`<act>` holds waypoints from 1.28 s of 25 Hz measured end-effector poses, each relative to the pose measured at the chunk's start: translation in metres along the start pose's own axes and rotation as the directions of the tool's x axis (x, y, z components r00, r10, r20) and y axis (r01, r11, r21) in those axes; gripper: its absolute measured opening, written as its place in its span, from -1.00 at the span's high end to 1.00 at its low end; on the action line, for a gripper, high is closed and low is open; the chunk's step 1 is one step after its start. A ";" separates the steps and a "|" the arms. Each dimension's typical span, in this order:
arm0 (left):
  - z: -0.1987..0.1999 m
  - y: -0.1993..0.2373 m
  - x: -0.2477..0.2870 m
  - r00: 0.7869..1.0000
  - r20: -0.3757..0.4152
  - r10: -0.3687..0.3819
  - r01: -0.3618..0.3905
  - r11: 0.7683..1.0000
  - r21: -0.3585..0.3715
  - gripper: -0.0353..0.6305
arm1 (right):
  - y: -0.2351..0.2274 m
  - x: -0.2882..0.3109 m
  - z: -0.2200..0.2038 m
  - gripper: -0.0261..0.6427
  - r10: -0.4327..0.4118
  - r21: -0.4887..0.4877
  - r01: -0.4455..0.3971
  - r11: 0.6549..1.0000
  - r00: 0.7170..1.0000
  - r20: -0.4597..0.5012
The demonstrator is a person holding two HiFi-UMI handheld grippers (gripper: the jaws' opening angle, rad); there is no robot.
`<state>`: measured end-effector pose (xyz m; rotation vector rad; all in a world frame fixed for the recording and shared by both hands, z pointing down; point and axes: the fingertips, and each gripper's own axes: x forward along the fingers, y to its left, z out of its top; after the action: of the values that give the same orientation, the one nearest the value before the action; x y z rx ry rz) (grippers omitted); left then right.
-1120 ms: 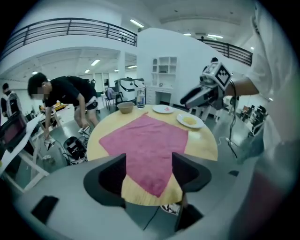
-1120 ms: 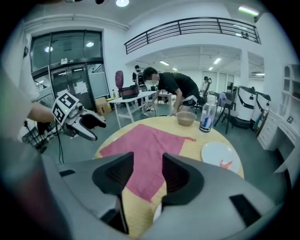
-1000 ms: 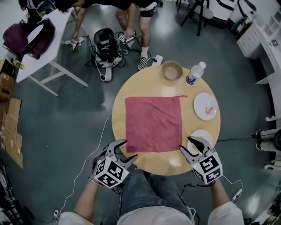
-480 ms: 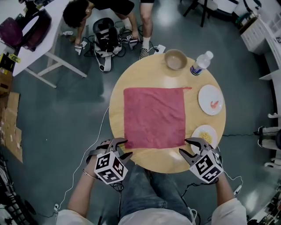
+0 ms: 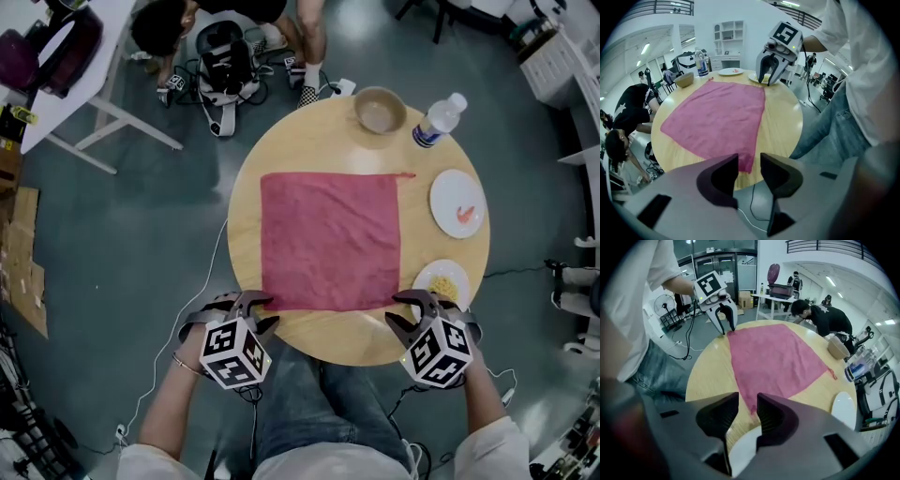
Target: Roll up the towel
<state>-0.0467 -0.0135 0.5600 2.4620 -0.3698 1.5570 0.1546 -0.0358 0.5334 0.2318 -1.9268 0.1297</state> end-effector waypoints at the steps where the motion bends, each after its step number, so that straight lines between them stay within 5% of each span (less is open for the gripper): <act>1: 0.000 0.000 0.001 1.000 -0.003 -0.006 0.006 1.000 0.000 0.45 | 0.001 0.001 -0.001 0.56 0.009 -0.005 -0.009 1.000 1.000 -0.009; 15: 0.000 0.001 0.007 1.000 -0.010 -0.021 0.021 0.999 0.040 0.50 | 0.007 0.021 -0.015 0.68 0.052 -0.103 -0.065 0.993 0.992 -0.119; 25: -0.001 -0.001 0.008 1.000 0.009 -0.026 0.026 0.999 0.032 0.59 | 0.004 0.023 -0.015 0.74 0.062 -0.087 -0.073 0.993 0.990 -0.124; 28: -0.001 0.004 0.007 1.000 0.006 -0.012 0.011 0.999 0.040 0.79 | 0.000 0.023 -0.014 0.86 0.047 -0.091 -0.058 0.994 0.992 -0.117; 32: -0.001 0.006 0.007 1.000 -0.003 -0.017 0.017 0.999 0.050 0.82 | 0.000 0.023 -0.014 0.86 0.050 -0.085 -0.060 0.995 0.992 -0.113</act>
<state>-0.0467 -0.0196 0.5668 2.4932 -0.3121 1.5808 0.1601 -0.0354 0.5597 0.1099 -1.8240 0.0918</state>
